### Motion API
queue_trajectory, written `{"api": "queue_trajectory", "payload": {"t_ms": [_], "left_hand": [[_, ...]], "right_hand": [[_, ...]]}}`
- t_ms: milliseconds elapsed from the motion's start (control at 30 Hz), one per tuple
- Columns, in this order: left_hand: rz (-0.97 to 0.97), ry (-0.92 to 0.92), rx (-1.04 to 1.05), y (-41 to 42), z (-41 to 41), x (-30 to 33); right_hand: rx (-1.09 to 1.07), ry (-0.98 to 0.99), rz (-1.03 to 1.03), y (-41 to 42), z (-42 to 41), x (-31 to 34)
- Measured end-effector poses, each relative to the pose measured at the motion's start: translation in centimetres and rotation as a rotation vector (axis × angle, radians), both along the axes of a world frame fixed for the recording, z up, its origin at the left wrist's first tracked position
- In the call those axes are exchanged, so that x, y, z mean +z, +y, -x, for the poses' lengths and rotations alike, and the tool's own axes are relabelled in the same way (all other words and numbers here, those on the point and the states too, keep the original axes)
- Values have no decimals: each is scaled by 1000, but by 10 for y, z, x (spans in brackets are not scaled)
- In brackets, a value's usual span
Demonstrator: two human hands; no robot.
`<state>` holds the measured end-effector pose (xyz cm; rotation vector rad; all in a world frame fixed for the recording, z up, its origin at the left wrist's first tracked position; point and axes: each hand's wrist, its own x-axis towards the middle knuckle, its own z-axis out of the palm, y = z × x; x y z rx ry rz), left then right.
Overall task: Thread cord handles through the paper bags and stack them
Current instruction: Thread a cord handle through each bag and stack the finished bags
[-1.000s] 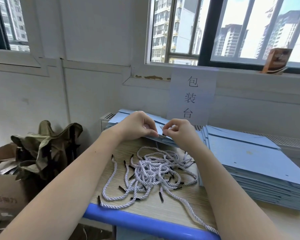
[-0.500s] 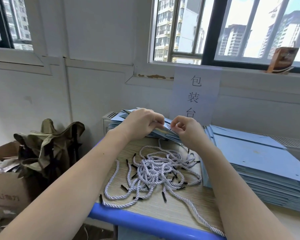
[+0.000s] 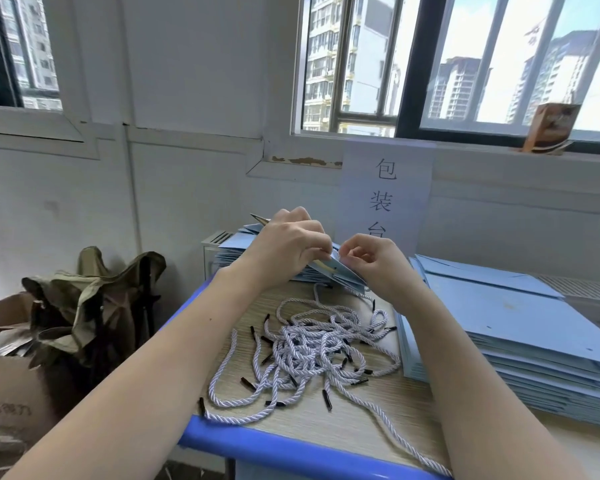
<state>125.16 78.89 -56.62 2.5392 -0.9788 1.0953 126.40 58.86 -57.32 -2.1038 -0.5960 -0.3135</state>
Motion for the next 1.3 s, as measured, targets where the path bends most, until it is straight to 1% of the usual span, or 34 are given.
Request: {"api": "queue_trajectory", "payload": {"t_ms": [100,133,200,267,367,467,533,600,733,800,867,900,1033,1133,1233,1300], "left_hand": [[-27,14,-19,-1,-1,-2],[-33,-2,-9,-1,-1,-3],[-22,-72,25,-3,-3,-5],[20,-154,77,-3,-5,-5],[114,-268,159,-2,-8,-9],[209,-319,219,-3,-10,-13],[264,-299,193,-5,-10,-15],[307,-234,145,-9,-9,-17],[495,-27,80,-16,-5,-19],[452,55,84,-15,-7,-18],[363,67,101,-16,-8,-20],[357,67,101,-16,-9,-21],[429,53,122,-19,-12,-22],[444,61,145,-20,-12,-21],[427,68,173,-20,-11,-22],[404,106,172,-19,-10,-19]], "right_hand": [[12,13,64,5,1,-1],[8,22,78,5,1,-1],[-9,36,42,3,0,0],[-22,41,-12,1,-1,2],[16,24,-35,0,0,5],[52,3,-83,1,-1,4],[53,-2,-107,3,0,2],[25,-32,-115,6,0,0],[-67,-106,-108,11,-1,-5],[-88,-125,-120,13,-1,-7],[-96,-143,-123,14,0,-7],[-95,-149,-123,14,0,-7],[-45,-139,-179,16,5,-3],[-60,-145,-202,17,5,-3],[-74,-137,-194,16,4,-3],[-83,-126,-191,16,5,-3]]}}
